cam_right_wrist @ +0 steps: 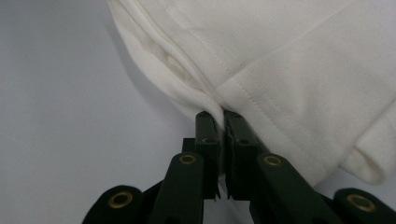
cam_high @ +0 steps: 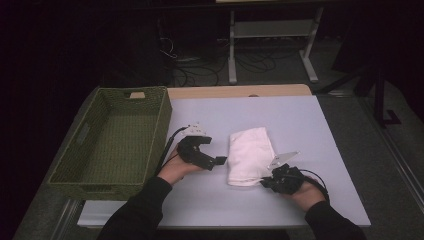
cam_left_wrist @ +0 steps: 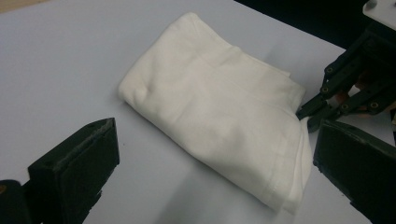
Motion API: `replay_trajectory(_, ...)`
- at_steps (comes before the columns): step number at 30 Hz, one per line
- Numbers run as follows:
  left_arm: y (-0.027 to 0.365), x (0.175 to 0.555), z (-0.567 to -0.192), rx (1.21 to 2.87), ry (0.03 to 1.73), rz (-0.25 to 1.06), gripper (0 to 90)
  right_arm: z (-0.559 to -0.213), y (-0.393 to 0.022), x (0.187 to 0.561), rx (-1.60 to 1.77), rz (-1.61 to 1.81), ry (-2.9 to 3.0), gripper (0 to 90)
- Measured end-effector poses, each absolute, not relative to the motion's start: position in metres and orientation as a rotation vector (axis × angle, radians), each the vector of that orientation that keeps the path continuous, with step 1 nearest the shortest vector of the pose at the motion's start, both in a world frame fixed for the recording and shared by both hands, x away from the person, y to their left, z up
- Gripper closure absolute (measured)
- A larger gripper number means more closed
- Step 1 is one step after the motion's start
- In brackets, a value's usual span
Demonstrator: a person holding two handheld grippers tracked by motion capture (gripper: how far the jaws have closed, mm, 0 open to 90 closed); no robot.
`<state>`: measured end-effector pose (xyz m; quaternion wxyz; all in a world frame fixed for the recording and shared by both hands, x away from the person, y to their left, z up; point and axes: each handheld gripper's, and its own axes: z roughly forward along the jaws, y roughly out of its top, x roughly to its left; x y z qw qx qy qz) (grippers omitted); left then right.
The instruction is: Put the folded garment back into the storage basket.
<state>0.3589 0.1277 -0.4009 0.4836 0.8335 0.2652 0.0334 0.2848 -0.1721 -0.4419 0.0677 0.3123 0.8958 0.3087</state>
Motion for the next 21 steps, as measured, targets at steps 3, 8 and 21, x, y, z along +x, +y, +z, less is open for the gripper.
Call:
replay_trajectory(3, 0.126, 0.361, -0.400, 2.030, 0.644, 0.083, 0.0, -0.442, -0.172, 0.285, 0.939, 0.927, 2.699, 83.9)
replay_trajectory(8, 0.123, 0.365, -0.398, 2.029, 0.643, 0.089, 0.0, -0.442, -0.172, 0.285, 0.942, 0.930, 2.697, 83.9)
replay_trajectory(21, 0.116, 0.376, -0.396, 2.013, 0.649, 0.100, 0.0, -0.442, -0.172, 0.285, 0.942, 0.929, 2.699, 83.9)
